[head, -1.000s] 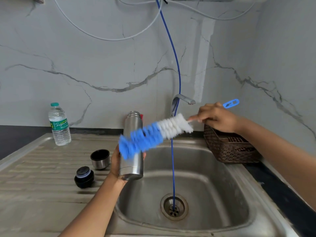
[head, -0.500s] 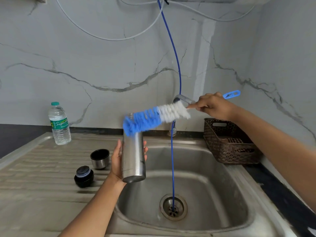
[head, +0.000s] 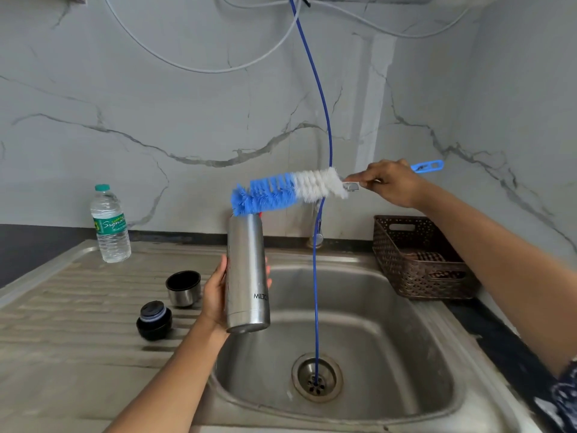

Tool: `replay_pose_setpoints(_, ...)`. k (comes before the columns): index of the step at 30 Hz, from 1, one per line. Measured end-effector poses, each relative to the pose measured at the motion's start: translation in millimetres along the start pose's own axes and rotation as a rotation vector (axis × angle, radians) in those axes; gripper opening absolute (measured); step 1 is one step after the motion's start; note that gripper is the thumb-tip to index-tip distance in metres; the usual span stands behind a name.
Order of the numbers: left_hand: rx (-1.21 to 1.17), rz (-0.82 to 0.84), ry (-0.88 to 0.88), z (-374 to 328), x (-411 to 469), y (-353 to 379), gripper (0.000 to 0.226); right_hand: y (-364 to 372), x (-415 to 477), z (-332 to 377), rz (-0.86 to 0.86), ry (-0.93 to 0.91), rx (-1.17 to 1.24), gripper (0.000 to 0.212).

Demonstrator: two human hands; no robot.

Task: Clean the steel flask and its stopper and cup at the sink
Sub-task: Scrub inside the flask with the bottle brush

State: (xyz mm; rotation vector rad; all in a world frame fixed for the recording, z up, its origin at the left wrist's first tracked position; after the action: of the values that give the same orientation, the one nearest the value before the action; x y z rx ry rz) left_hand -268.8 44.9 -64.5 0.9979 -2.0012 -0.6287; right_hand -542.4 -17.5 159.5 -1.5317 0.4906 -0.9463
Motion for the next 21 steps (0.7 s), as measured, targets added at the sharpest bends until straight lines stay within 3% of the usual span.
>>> replay_pose_setpoints(5, -0.004, -0.006, -0.008, -0.1, 3.0, -5.0, 0.06, 33.0, -41.4, 2.0, 0.15, -0.22, 0.03, 0.052)
replay_pose_setpoints(10, 0.009, 0.006, -0.063, 4.6, 3.8, -3.1, 0.074, 34.0, -55.8, 11.9, 0.246, -0.322, 0.076, 0.056)
replay_pose_setpoints(12, 0.008, 0.138, -0.005, 2.5, 3.4, 2.5, 0.077, 22.0, -41.8, 16.2, 0.242, -0.29, 0.097, 0.044)
replay_pose_setpoints(15, 0.001, 0.052, -0.078, 2.1, 4.8, -10.5, 0.065, 0.3, -11.3, 19.5, 0.194, -0.194, 0.042, 0.039)
replay_pose_setpoints(21, 0.031, -0.026, -0.05, 0.5, 1.8, -12.1, 0.069, -11.9, 3.6, 13.8, 0.156, -0.086, -0.023, 0.036)
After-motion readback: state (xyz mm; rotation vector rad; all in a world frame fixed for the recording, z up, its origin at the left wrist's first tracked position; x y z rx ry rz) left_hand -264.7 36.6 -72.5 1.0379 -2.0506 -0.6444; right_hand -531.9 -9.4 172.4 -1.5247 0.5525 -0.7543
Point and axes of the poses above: each hand's wrist, its own x-axis towards the middle knuckle, its own y-axis out of the palm, z = x × y, the point moved 5 cm from there along x, towards the middle knuckle, and after that the axes turned 13 degrees about z, right-handed, at the moved point
